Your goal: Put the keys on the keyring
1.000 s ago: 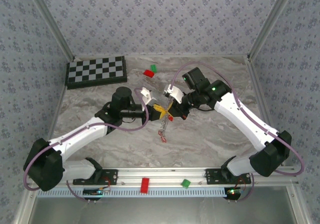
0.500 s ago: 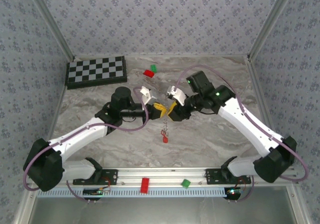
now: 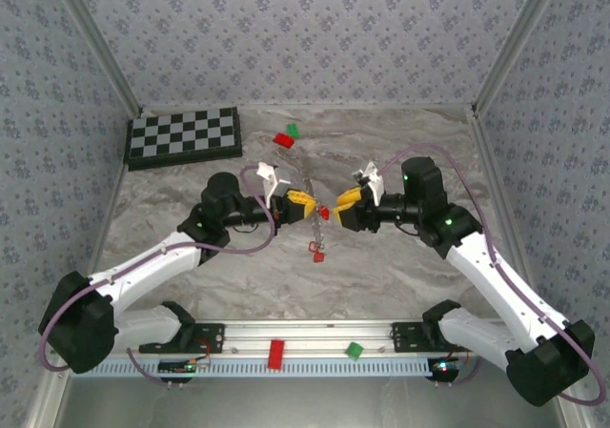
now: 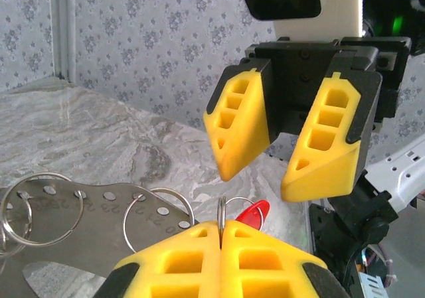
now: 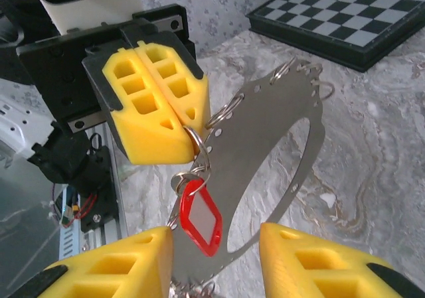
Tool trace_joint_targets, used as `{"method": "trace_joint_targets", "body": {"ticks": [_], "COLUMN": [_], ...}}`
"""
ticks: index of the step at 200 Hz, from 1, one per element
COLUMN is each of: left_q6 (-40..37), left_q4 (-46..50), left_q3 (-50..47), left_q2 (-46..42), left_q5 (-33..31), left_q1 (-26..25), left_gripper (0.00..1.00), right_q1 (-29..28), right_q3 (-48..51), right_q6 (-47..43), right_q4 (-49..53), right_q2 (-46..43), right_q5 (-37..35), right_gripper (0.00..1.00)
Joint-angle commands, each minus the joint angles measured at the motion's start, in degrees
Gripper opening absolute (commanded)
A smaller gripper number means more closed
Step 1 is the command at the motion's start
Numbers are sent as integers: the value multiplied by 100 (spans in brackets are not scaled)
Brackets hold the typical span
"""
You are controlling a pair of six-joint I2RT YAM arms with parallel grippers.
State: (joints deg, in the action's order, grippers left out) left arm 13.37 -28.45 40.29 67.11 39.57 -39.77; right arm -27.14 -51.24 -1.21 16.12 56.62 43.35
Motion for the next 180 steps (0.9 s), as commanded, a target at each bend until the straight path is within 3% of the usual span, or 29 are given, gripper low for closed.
{"method": "trace_joint_targets", "body": {"ticks": [1, 48, 85, 128, 180], "left_q6": [122, 43, 24, 14, 155], "left_q4": [-508, -366, -330, -320, -490], "left_q3": [40, 92, 91, 66, 40], "left_q2": [-189, -207, -257, -335, -400], "left_q5": [-62, -72, -124, -172, -97], "left_q1": [-67, -131, -135, -131, -145], "left_gripper": [0, 0, 0, 0, 0], "right_q1": [-63, -324, -349, -327, -354], "right_q3": [57, -59, -188, -132, -222], "right_q6": [287, 238, 58, 7, -59], "right_q4": [-587, -609, -267, -188, -18], "right_q2": [-21, 181, 288, 278, 535], "right_q5": [214, 167, 101, 72, 362], "right_gripper": [40, 38, 16, 1, 0]}}
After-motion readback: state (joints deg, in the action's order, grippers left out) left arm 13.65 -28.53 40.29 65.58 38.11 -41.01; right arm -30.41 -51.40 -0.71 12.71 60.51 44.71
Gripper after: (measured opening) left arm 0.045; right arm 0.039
